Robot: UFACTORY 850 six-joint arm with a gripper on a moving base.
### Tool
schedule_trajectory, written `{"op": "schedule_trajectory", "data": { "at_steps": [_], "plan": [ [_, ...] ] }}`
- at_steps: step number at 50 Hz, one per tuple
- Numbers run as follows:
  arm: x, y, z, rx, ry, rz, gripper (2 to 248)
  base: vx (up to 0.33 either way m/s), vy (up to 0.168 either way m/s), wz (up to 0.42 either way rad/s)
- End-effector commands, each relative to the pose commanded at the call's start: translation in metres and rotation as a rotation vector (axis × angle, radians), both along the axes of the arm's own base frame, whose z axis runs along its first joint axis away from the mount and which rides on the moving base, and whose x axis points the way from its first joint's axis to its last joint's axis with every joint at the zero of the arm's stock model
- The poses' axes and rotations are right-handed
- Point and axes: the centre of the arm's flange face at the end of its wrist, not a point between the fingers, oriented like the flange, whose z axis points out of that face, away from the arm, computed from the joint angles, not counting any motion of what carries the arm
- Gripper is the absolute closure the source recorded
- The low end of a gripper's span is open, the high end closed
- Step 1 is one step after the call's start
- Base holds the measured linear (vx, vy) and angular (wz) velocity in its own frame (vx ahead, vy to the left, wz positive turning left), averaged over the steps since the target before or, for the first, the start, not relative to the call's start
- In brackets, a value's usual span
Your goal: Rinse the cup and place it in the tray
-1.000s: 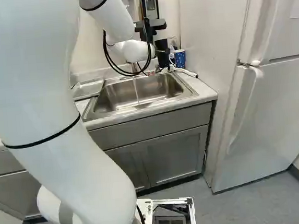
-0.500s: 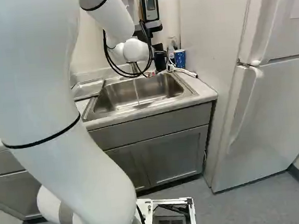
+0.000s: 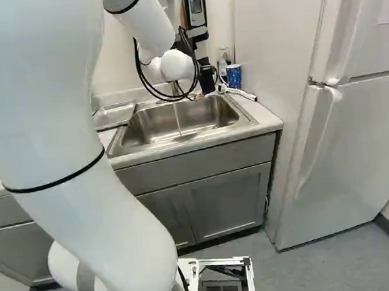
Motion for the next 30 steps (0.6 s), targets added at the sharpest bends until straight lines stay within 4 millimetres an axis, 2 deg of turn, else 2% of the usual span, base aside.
{"op": "schedule_trajectory", "data": {
  "at_steps": [10, 30],
  "plan": [
    [-0.0005, 0.0001, -0.0001, -0.01, 0.003, 0.016, 131, 0.0, 0.0, 0.0],
    [-0.0001, 0.0037, -0.0006, 0.098, -0.008, 0.024, 131, 0.0, 0.0, 0.0]
  ]
}}
